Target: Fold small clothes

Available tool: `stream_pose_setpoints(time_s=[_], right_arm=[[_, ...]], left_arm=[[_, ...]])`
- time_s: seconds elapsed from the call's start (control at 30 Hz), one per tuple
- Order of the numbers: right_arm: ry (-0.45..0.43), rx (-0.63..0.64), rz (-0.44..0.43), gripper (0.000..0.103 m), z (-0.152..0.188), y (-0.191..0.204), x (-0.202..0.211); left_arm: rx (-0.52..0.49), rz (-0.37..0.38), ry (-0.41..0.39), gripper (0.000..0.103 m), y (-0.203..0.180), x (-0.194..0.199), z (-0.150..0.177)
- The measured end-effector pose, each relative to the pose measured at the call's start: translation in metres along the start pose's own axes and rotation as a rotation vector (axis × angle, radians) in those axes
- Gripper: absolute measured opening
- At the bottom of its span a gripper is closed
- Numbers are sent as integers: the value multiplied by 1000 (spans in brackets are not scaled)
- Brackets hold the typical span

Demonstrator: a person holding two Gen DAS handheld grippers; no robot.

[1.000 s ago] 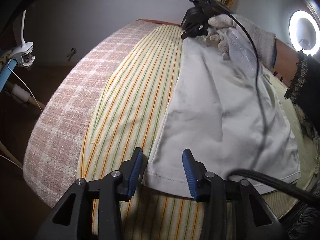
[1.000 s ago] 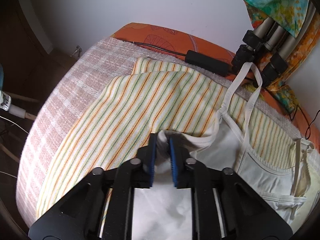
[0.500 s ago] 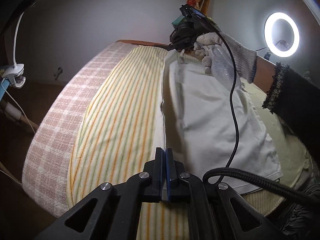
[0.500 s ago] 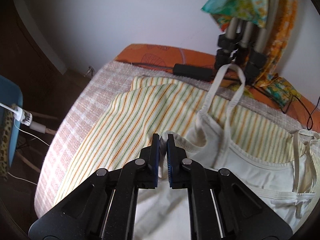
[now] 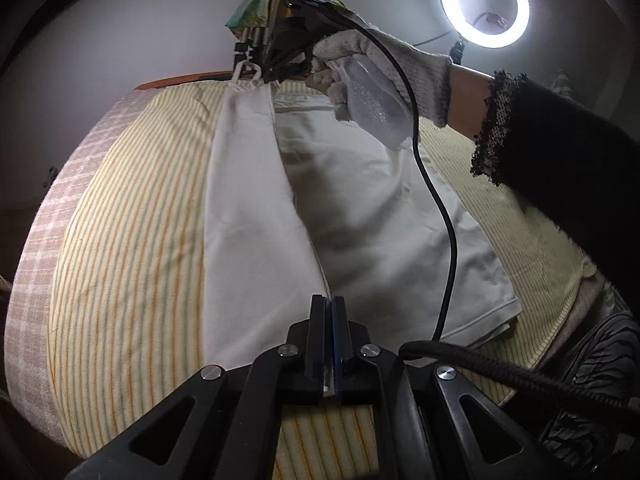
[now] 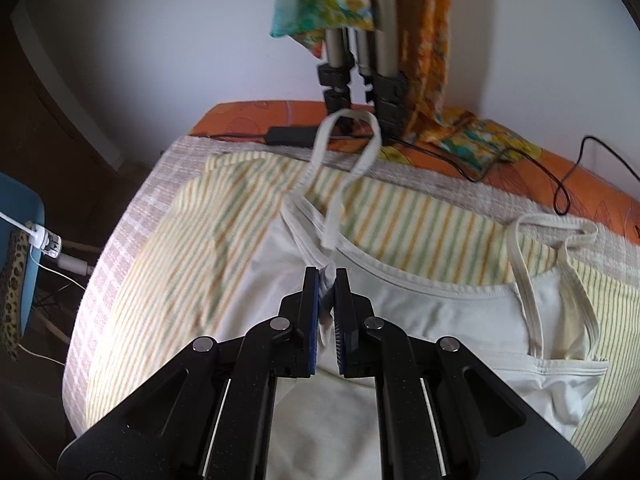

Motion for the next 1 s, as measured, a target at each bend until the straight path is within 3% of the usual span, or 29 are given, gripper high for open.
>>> stream_pose_setpoints(time_s=[0.1, 0.2, 0.33, 0.4, 0.57, 0.77, 1.0], right_arm=[[15, 3, 13, 8, 6, -4, -9], [25, -9, 38, 8, 7, -13, -13], [21, -28, 52, 26, 9, -24, -10], [8, -40, 38, 29, 9, -31, -1], [-43, -86, -7, 34, 12, -51, 36], [-107, -102, -47, 36, 27, -81, 94], [-170, -131, -38, 41, 58, -135, 153]], left_arm=[[-10, 30, 34, 0, -6, -9, 4], [-15, 53, 55, 16, -11, -14, 9], [-42, 38, 42, 20, -14, -8, 9], [-44, 23, 27, 20, -11, -4, 9], [-67, -31, -19, 20, -5, 11, 6], [-162, -95, -77, 23, -17, 23, 5], [-190, -32, -107, 29, -54, 19, 9]])
Point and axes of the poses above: each gripper's, at about its wrist camera, not at the fingertips, and x roughly against the way its jaws point, y to its left, z to its underside, the point moved 7 cm from there along -x, roughly the way its jaws point, and after that the axes turned 10 degrees about z, right-handed, at the moved point
